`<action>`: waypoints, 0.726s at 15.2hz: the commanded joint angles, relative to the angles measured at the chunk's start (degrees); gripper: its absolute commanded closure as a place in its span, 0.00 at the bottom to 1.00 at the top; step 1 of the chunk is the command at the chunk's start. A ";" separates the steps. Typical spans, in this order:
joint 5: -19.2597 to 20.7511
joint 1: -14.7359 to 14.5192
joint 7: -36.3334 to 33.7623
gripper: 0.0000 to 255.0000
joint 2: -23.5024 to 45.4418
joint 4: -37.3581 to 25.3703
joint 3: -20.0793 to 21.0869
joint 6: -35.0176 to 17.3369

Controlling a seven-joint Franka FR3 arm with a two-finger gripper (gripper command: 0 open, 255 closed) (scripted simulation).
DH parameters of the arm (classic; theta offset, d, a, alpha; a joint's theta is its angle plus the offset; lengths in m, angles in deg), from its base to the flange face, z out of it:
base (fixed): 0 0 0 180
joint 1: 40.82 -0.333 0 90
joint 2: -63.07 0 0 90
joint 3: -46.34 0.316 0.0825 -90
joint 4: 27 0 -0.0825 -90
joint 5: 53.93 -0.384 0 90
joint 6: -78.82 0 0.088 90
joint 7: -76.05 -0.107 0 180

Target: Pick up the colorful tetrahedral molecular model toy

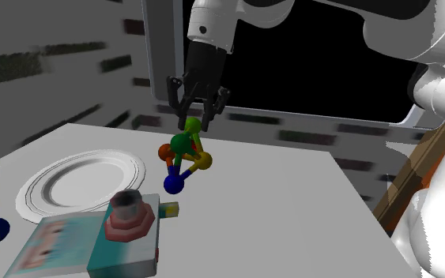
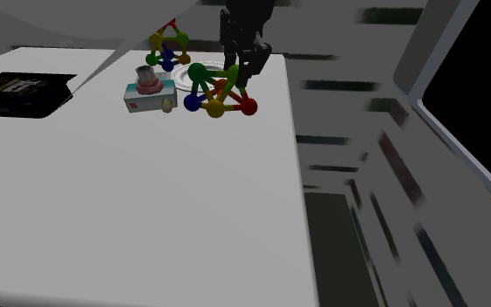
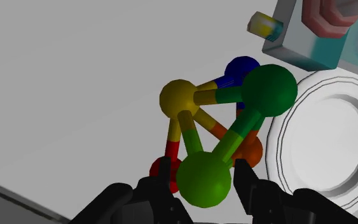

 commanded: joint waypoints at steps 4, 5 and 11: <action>0.41 -0.24 -0.65 1.00 0.87 -2.65 0.13 1.87; 0.63 -0.37 -0.97 1.00 1.33 -4.01 0.20 2.76; 2.33 -1.57 -3.12 1.00 4.88 -13.35 0.68 8.57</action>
